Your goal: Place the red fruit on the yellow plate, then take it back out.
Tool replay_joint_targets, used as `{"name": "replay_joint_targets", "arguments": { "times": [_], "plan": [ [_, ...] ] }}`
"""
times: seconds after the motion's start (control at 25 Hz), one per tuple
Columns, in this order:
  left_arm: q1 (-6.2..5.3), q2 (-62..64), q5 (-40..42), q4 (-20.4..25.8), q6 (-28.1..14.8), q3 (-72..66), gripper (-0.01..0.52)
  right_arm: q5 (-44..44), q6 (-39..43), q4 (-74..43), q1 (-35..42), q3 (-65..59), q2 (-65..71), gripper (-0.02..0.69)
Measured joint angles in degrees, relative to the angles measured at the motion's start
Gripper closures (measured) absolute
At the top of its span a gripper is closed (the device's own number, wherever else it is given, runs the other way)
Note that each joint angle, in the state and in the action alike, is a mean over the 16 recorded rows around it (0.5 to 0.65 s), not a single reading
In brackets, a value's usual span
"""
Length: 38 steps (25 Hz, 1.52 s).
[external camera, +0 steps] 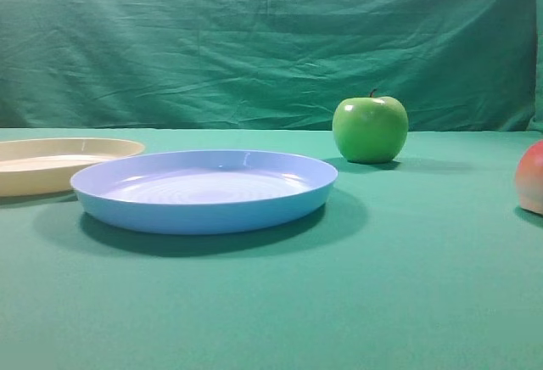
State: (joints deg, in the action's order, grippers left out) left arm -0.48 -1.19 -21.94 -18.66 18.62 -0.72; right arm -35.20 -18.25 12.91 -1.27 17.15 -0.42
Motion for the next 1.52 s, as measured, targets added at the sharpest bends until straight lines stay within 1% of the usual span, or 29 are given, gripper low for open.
{"name": "replay_joint_targets", "arguments": {
  "times": [0.32,0.52,0.68,0.96,1.52],
  "plan": [
    [0.00,0.0,0.0,0.0,0.0,0.0,0.514,6.0,0.3,-3.0,0.1,-7.2,-0.3,0.665],
    [0.00,0.0,0.0,0.0,0.0,0.0,0.514,10.7,0.5,-3.5,0.1,-13.0,-0.3,0.665],
    [0.00,0.0,0.0,0.0,0.0,0.0,0.514,12.7,0.6,-3.7,0.1,-16.1,-0.3,0.665],
    [0.00,0.0,0.0,0.0,0.0,0.0,0.514,13.9,0.7,-4.0,0.1,-18.6,-0.3,0.665],
    [0.00,0.0,0.0,0.0,0.0,0.0,0.514,13.7,0.7,-4.4,0.1,-18.6,-0.3,0.665]
  ]
}}
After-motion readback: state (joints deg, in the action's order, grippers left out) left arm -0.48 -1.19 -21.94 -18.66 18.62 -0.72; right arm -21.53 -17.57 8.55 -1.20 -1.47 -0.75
